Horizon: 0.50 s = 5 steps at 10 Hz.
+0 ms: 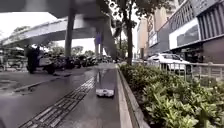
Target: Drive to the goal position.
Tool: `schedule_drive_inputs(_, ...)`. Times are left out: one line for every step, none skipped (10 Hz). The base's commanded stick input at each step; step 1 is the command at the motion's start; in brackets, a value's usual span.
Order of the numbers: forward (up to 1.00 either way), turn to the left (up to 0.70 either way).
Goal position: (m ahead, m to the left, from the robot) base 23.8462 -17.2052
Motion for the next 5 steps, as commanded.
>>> schedule_drive_inputs(0.68, 0.01)
schedule_drive_inputs(0.68, 0.01)
schedule_drive_inputs(0.68, 0.01)
schedule_drive_inputs(0.68, 0.01)
schedule_drive_inputs(0.68, 0.01)
